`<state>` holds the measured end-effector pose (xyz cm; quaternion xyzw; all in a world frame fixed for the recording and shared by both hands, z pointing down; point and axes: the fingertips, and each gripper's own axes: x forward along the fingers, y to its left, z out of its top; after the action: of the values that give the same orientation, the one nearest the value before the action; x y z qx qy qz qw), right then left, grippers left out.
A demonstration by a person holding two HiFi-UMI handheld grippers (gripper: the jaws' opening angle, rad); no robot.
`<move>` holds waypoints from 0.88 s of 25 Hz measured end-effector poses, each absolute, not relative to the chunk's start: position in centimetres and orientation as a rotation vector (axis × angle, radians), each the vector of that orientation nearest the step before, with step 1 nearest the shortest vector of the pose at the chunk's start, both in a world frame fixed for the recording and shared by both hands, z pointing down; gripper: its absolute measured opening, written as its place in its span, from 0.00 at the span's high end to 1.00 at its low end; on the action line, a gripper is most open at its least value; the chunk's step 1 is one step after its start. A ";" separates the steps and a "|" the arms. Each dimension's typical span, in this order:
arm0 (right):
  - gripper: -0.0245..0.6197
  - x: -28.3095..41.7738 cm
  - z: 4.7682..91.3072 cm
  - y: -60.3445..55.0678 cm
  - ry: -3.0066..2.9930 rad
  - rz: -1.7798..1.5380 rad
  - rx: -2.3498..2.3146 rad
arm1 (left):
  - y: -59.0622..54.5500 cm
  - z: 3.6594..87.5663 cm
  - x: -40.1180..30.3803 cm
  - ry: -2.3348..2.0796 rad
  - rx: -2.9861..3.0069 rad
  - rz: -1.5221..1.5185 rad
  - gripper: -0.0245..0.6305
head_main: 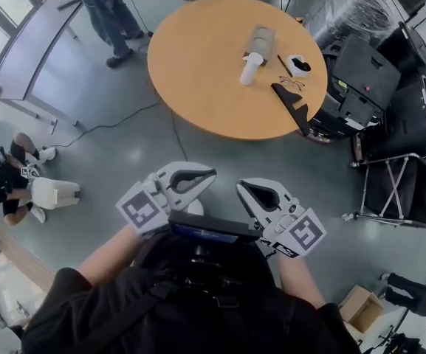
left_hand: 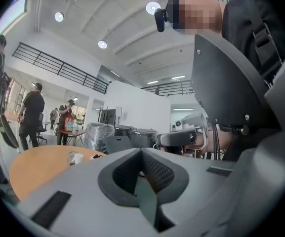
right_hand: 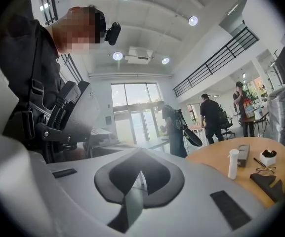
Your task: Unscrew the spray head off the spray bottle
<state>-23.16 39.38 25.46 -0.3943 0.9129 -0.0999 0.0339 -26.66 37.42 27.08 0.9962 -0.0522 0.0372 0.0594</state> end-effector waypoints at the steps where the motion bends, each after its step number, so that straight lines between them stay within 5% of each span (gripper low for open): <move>1: 0.97 -23.6 25.5 38.8 2.808 -0.307 -1.223 | 36.8 27.1 -27.0 -0.142 3.014 0.108 0.96; 10: 0.97 -25.6 25.3 36.4 2.806 -0.315 -1.275 | 34.3 27.0 -28.5 -0.085 2.978 0.084 0.96; 22: 0.97 -19.1 25.4 34.2 2.794 -0.279 -1.238 | 32.3 27.0 -22.6 -0.157 2.950 0.053 0.96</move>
<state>-19.08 34.25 25.37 -0.4030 0.9099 -0.0909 0.0363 -22.57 32.25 26.99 0.9941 -0.0529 0.0179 0.0931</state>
